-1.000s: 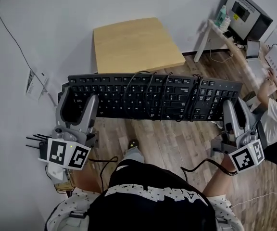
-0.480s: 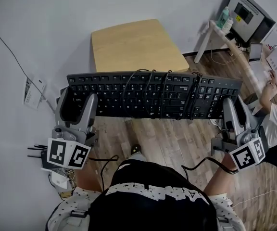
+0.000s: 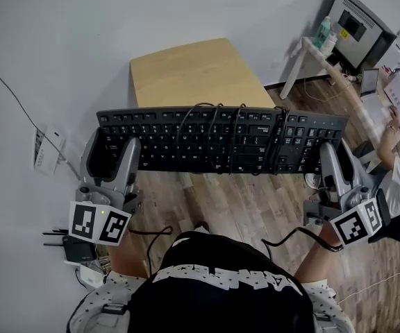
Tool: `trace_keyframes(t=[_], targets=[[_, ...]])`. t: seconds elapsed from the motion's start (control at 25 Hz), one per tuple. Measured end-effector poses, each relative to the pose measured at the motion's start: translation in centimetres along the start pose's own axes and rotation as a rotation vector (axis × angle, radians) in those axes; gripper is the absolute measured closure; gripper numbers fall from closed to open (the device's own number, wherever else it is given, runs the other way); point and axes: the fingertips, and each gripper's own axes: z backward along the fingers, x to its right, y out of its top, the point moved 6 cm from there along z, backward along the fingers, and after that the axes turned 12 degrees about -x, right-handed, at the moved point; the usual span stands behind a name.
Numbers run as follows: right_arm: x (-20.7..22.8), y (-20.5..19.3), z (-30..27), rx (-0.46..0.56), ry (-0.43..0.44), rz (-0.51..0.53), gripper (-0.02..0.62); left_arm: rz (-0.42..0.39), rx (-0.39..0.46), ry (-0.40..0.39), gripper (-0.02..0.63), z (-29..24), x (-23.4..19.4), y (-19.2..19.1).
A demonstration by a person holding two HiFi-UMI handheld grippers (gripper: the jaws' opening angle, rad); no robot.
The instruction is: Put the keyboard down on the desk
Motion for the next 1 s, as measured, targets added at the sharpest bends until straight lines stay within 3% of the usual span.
trace_keyframes(t=[0.52,1.0], targets=[[0.7,-0.4,-0.2,0.019,0.032,-0.017,0.394,-0.024,0.016,0.021,0.307,0.5,0.5,0.5],[-1.0,1.2,0.3,-0.073,-0.049,-0.013,0.396,0.073,-0.049,-0.017,0.307,-0.5,-0.5,-0.4]])
